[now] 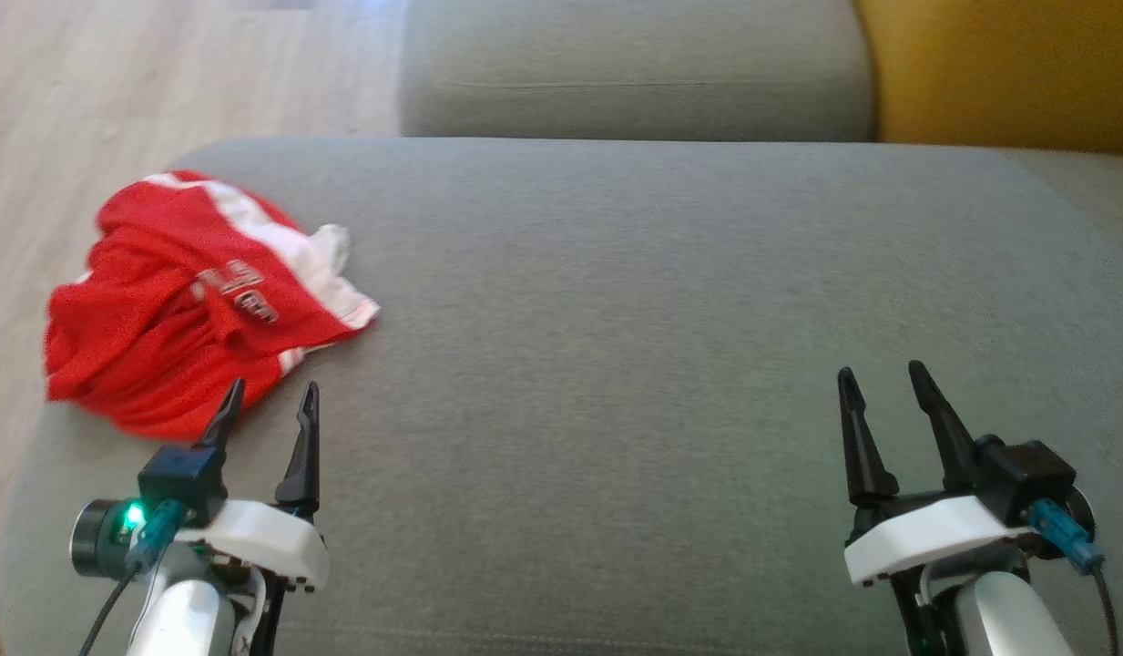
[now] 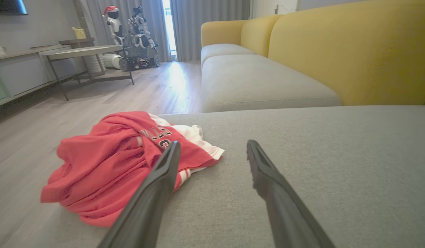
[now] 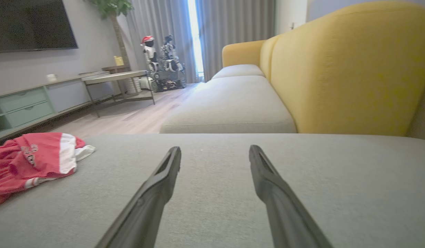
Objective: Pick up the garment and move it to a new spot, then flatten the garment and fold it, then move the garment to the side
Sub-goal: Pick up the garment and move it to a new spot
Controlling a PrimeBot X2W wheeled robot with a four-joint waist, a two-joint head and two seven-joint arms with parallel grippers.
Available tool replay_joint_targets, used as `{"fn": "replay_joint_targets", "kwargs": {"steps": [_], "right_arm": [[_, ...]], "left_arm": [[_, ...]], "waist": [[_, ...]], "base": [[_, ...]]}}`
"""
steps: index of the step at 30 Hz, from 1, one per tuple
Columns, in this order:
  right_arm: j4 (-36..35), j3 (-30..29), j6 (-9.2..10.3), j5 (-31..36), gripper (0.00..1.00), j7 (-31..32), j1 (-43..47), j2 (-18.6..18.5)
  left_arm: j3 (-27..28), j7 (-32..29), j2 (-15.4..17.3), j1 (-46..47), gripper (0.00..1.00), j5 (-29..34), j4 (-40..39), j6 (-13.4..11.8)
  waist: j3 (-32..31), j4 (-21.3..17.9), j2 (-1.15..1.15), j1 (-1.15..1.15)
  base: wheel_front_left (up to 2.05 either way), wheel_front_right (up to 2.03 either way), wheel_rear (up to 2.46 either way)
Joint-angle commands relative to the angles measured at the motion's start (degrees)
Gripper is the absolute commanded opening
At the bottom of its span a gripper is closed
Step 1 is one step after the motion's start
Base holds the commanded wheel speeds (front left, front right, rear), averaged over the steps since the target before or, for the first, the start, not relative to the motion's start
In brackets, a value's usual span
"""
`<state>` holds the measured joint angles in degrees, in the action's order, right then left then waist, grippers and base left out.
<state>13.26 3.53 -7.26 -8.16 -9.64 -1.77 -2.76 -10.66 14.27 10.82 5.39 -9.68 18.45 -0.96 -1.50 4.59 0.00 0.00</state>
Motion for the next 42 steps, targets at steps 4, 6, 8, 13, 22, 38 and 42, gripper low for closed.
{"fn": "replay_joint_targets", "kwargs": {"steps": [4, 6, 8, 13, 22, 38, 42], "right_arm": [[-3.51, 2.53, -0.23, -0.34, 1.0, 0.41, -1.74, -0.12], [-4.04, 2.99, -0.23, -0.36, 1.0, 0.77, -1.65, -0.12], [-4.41, 3.34, -0.23, -0.44, 1.0, 0.94, -1.56, -0.12], [-5.24, 4.23, -0.23, -0.86, 1.0, 1.26, -1.19, -0.12], [-6.05, 5.89, -0.23, -1.83, 1.0, 1.57, -1.16, -0.12], [-5.42, 6.52, -0.23, -1.36, 1.0, 1.53, -1.79, -0.12], [-5.59, 6.48, -0.23, -1.02, 1.0, 1.82, -1.67, -0.12]], "left_arm": [[2.58, 0.73, 0.7, 3.67, 1.0, -0.35, -1.55, -0.04], [2.95, 0.73, 0.75, 3.65, 1.0, -0.49, -1.51, -0.13], [3.32, 0.73, 0.77, 3.6, 1.0, -0.64, -1.53, -0.19], [4.08, 0.73, 1.01, 3.24, 1.0, -0.82, -1.55, -0.3], [4.98, 0.73, 1.46, 2.18, 1.0, -0.72, -1.93, -0.75], [4.67, 0.73, 0.78, 2.12, 1.0, -0.53, -1.92, -0.79], [4.77, 0.73, 0.56, 2.23, 1.0, -0.7, -1.92, -0.69]], "waist": [[-0.32, 5.37, 0.0, 0.0], [-0.36, 7.28, 0.0, 0.0], [-0.41, 9.16, 0.0, 0.0], [-0.48, 13.38, 0.0, 0.0], [-0.62, 16.94, 0.0, 0.0], [-0.65, 16.95, 0.0, 0.0], [-0.42, 16.63, 0.0, 0.0]], "base": [[0.0, 0.0, 0.0], [0.0, 0.0, 0.0], [0.0, 0.0, 0.0], [0.0, 0.0, 0.0], [0.0, 0.0, 0.0], [0.0, 0.0, 0.0], [0.0, 0.0, 0.0]]}}
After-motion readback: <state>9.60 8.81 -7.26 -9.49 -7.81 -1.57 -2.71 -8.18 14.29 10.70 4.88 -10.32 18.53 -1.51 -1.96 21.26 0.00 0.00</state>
